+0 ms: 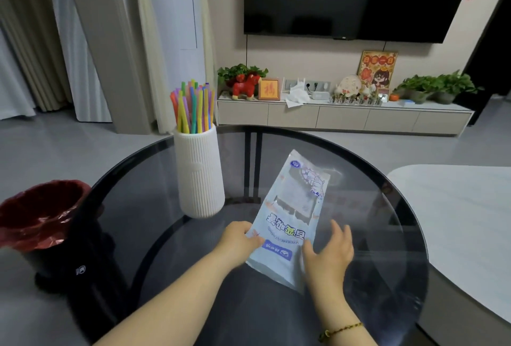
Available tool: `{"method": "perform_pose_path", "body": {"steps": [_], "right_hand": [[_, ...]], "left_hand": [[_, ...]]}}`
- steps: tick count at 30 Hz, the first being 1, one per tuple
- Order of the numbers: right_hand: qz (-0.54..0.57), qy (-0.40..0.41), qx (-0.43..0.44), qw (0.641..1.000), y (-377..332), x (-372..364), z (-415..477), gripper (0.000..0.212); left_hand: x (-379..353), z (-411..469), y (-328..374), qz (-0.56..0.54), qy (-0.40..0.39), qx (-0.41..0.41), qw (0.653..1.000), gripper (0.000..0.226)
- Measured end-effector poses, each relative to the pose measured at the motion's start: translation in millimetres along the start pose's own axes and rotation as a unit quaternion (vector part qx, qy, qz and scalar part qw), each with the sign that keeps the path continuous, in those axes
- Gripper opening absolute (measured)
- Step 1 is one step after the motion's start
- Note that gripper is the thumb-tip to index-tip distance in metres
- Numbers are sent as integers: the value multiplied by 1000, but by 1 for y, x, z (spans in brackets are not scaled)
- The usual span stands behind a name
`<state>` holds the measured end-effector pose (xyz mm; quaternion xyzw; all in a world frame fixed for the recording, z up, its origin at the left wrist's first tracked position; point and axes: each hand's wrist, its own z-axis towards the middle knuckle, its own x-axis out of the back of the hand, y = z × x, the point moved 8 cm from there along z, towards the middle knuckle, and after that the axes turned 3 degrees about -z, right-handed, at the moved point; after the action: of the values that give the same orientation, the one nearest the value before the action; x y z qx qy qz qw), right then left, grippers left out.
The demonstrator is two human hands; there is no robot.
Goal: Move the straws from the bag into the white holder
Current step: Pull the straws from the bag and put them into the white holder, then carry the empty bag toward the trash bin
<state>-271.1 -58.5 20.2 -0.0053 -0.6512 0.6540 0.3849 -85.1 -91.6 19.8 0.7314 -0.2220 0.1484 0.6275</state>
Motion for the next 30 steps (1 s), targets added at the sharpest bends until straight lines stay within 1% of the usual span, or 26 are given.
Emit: {"method": "perform_pose_path", "body": {"steps": [2,4,6,7,9,11,15,18,21,24,26,28,30], "right_hand": [[116,-12,-53,992,5,3,-8,69],[227,-56,-109,966,6,-3,-19,69],[291,-109,-157,938,4,-12,-32,64],[311,-133,-169,926,1,-15,-39,56],[340,-166,-145,914,-18,-15,-54,31],[338,-169,-81,922,-44,-6,-62,17],[342,-195,31,919,-114,-1,-81,15],[330,-233,81,911,-165,-24,-107,15],[318,-267,113,903,-205,-62,-137,17],[276,-306,129,902,-229,-109,-164,23],[245,-336,123,901,-237,-143,-179,23],[210,-363,105,902,-239,-181,-193,21],[186,-380,77,903,-240,-214,-200,18]], "left_hand": [[8,-14,7,-36,20,-32,999,24],[15,-29,17,-68,35,-72,994,14],[25,-45,27,-105,55,-112,987,7],[31,-53,33,-123,65,-132,981,10],[47,-74,40,-152,91,-160,971,16],[66,-92,44,-172,126,-182,960,19],[114,-125,39,-248,186,-200,929,18],[160,-148,18,-307,247,-190,899,19],[202,-168,-19,-348,320,-166,866,17],[233,-181,-65,-368,383,-120,839,11],[249,-186,-97,-380,418,-84,821,16],[265,-187,-130,-410,433,-47,802,21],[275,-184,-155,-453,423,-20,785,29]]}}
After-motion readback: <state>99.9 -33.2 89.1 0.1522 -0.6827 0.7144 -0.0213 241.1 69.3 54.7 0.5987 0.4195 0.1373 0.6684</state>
